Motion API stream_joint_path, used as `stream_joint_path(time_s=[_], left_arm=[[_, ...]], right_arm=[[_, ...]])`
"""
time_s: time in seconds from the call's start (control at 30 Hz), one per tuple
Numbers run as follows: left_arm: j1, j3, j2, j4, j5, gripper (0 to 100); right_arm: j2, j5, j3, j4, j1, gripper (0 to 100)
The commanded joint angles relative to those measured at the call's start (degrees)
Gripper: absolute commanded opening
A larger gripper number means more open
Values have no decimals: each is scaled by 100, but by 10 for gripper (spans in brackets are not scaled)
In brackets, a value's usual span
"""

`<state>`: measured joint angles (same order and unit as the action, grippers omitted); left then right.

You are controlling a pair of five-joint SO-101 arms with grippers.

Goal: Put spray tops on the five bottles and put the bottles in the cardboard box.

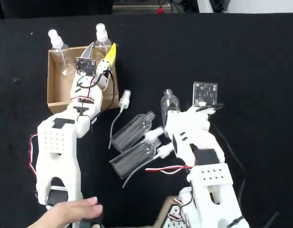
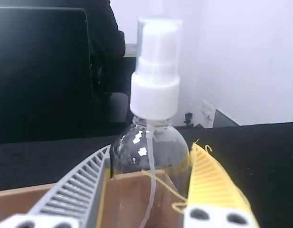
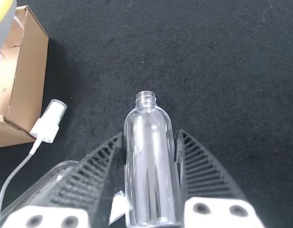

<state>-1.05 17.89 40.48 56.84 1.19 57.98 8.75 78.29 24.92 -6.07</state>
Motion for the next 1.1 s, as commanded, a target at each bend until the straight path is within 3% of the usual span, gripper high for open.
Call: stream_joint_path(time_s=[0.0,0.3,0.5,1.07], left_arm=[[4,-101,-79,176,0,164],[40,-101,-123,158,44,174],[40,-101,-97,149,0,312],[224,207,-229,193,0,313]], right_arm=[[75,-53,-57,-141,97,167],[75,-53,-66,-141,97,167],[75,-53,-66,-141,97,167],[75,-53,-66,-149,97,167]])
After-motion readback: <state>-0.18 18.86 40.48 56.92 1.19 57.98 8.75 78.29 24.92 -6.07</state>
